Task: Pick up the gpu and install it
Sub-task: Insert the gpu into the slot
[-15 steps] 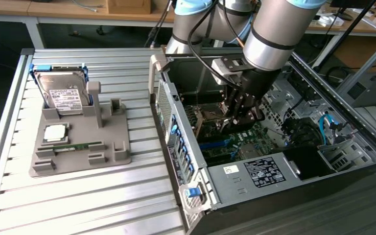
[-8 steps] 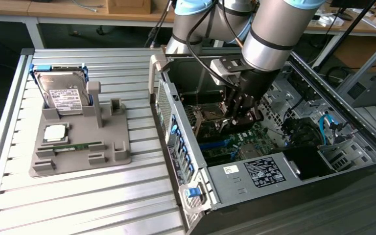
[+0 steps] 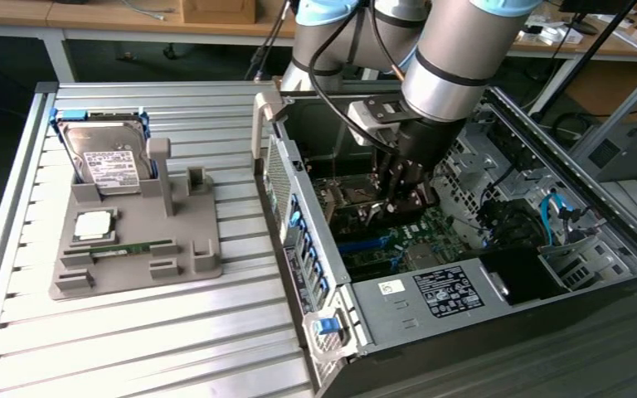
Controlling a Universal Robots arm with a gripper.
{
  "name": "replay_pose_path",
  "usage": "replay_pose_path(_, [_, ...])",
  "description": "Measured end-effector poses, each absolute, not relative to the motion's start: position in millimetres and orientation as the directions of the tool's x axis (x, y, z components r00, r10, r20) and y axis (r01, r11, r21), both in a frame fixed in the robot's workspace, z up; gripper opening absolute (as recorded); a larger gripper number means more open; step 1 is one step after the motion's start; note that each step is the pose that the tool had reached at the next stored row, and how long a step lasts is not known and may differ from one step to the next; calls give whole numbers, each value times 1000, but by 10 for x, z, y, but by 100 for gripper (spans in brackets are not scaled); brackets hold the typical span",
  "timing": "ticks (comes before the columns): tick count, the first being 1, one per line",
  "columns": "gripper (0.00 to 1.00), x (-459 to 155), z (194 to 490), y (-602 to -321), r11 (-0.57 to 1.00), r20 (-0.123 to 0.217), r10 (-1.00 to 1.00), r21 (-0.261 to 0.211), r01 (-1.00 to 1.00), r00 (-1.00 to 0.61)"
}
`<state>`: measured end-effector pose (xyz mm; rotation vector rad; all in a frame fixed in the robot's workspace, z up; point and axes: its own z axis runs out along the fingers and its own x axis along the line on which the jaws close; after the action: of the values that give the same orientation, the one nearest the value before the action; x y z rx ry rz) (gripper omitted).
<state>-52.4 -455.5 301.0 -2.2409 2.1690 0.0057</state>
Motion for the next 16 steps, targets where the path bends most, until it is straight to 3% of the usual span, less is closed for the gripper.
replay_pose_path(16, [27,-601,2934,-4550,-32,-19,-999,-14,-999,32])
